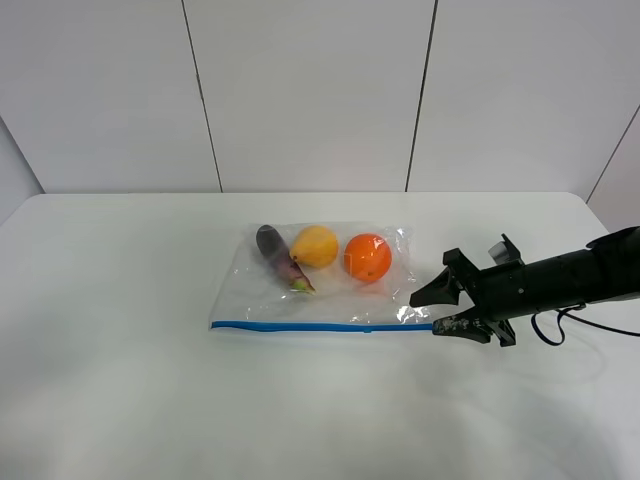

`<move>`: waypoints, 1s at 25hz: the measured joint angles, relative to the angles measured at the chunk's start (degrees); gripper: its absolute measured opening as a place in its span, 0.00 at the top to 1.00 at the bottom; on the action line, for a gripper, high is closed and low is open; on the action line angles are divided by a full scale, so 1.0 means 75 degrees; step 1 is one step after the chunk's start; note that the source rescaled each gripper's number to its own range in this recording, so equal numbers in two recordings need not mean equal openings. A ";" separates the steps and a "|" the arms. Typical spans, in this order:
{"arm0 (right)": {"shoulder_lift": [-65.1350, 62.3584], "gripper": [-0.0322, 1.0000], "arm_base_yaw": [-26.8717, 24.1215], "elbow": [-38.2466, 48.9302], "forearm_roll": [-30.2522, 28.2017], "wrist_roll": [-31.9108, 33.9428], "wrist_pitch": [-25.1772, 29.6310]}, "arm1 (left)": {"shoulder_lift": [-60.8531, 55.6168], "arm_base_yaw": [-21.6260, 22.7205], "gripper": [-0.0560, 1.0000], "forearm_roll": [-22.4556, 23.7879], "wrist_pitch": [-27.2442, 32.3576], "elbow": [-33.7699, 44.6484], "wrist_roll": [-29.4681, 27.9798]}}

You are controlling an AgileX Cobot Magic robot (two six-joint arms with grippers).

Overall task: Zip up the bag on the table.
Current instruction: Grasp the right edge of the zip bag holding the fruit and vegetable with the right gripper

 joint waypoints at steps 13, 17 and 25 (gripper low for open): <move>0.0100 0.20 0.0347 -0.0002 0.0340 -0.0354 -0.0409 | 0.0000 0.0000 0.00 0.0000 0.0000 0.0000 0.0000; 0.0654 0.20 0.0911 -0.0008 0.0962 -0.0647 -0.0389 | 0.0000 0.0000 0.00 0.0000 0.0000 0.0000 0.0000; 0.0970 0.30 0.1136 -0.0010 0.1974 -0.1311 -0.0095 | 0.0000 -0.0009 0.00 0.0000 0.0000 0.0000 0.0002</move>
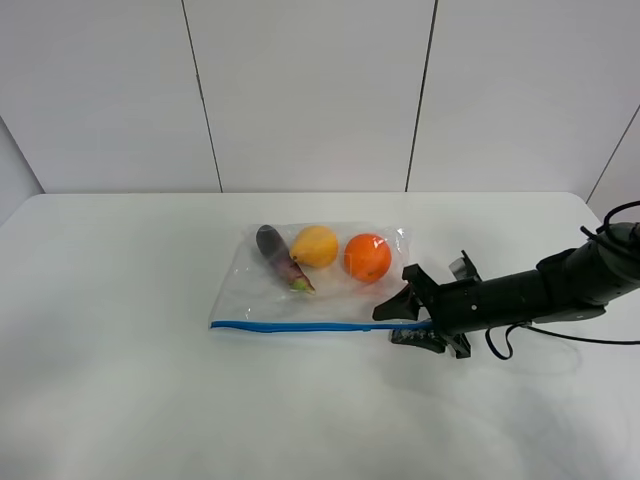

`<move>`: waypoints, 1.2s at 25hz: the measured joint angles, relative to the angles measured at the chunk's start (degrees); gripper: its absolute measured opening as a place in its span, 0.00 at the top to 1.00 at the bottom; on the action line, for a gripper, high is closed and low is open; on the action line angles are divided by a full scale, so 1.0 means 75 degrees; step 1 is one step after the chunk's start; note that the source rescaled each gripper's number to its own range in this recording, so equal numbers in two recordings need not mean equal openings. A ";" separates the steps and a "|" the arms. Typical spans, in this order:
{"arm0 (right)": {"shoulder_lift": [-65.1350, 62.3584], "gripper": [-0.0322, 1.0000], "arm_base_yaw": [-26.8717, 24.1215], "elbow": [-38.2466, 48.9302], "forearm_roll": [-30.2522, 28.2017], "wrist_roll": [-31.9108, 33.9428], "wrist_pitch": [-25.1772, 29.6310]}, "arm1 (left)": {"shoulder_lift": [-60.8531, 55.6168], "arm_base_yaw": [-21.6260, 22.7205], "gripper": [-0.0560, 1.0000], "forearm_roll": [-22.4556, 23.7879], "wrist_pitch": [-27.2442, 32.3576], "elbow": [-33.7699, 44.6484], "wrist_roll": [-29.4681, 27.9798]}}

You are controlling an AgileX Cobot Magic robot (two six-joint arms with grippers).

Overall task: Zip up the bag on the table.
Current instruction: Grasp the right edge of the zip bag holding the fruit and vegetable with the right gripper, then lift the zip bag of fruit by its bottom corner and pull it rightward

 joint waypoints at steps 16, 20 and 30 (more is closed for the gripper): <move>0.0000 0.85 0.0000 0.0000 0.0110 -0.0089 0.0314 | 0.0000 0.0000 0.00 0.0000 0.0000 0.0000 0.0029; 0.0000 0.91 0.0000 0.0000 0.0110 -0.0276 0.0585 | 0.0000 0.0000 0.00 0.0000 0.0000 0.0000 0.0029; 0.0000 0.96 0.0000 0.0000 0.0158 -0.0747 0.1570 | 0.0000 0.0000 0.00 0.0000 0.0000 0.0000 0.0029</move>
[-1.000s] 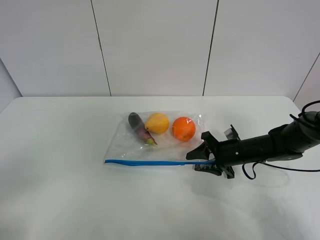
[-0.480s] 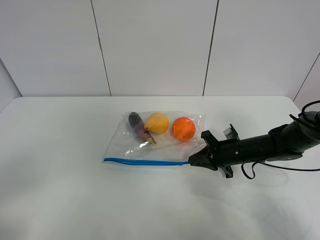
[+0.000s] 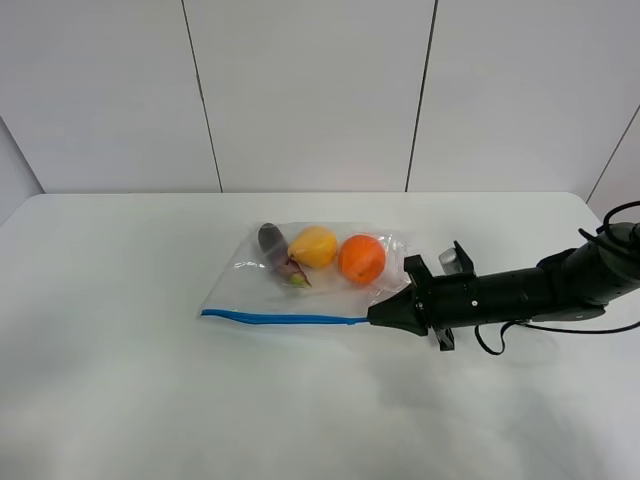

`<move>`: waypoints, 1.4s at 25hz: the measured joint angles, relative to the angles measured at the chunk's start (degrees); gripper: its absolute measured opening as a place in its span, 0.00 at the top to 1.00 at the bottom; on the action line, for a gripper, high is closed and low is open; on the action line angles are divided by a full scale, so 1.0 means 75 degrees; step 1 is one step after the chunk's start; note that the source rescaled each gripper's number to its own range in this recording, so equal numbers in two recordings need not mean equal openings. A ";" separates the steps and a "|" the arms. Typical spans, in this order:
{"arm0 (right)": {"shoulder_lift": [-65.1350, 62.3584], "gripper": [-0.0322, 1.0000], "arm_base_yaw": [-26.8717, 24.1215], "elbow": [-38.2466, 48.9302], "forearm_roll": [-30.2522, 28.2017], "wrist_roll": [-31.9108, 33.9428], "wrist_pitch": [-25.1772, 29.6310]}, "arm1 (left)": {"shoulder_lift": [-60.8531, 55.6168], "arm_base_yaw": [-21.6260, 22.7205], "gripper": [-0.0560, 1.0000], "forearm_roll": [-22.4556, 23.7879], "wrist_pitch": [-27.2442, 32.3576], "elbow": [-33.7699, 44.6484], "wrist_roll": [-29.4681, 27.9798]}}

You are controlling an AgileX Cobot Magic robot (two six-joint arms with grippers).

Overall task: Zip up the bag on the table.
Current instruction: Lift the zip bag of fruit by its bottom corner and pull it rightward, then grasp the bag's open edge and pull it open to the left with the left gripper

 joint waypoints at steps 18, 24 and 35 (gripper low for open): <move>-0.1607 0.96 -0.0165 0.0010 -0.0657 -0.0451 0.1324 | 0.0000 0.0000 0.00 0.0000 0.0000 0.0000 0.0007; -0.1607 0.97 -0.0165 0.0010 -0.0698 -0.0455 0.1317 | 0.0000 0.0000 0.00 -0.0070 -0.0009 0.0000 0.0007; -0.1607 0.97 -0.0165 0.0010 -0.0698 -0.0535 0.1309 | 0.1978 0.0000 0.00 -0.1116 -0.1381 -0.0432 0.0960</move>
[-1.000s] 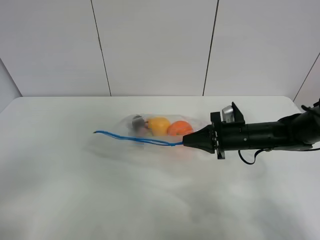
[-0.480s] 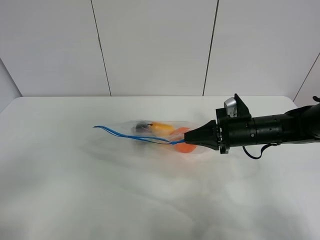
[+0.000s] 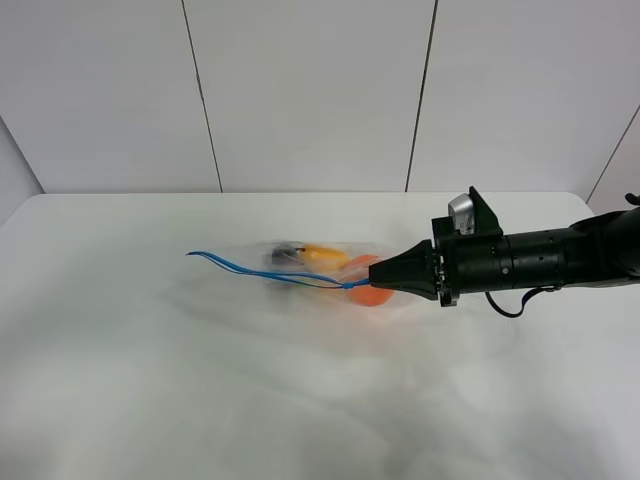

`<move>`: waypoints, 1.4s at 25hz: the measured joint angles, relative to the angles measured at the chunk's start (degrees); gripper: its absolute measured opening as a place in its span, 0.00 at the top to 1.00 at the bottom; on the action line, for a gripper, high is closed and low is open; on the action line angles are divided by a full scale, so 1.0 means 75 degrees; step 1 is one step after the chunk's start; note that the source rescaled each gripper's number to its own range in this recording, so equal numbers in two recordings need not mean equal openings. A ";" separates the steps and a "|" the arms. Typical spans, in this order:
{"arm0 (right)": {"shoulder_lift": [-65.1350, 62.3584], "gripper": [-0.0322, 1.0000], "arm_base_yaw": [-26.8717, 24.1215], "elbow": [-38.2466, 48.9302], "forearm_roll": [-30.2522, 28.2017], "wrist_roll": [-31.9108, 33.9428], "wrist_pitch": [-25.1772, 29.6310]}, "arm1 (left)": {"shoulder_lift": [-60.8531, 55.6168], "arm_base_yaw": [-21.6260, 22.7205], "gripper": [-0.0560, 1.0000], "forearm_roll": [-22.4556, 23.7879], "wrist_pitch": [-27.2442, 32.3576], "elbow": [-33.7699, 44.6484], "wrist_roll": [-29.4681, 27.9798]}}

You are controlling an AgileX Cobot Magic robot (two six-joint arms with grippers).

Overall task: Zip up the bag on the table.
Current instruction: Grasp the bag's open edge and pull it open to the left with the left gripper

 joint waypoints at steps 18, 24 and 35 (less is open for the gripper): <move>0.0000 0.97 -0.0006 0.0000 0.0000 -0.0006 -0.0006 | 0.5187 0.0000 0.00 -0.3060 -0.2282 -0.0735 0.4229; 0.0000 0.97 -0.0006 0.0000 0.0000 -0.0006 -0.0038 | 0.5568 0.0000 0.00 -0.3584 -0.2308 -0.0738 0.4995; 0.0000 0.97 -0.0006 0.0000 0.0000 -0.0006 -0.0114 | 0.5578 0.0000 0.00 -0.4155 -0.2214 -0.0738 0.5214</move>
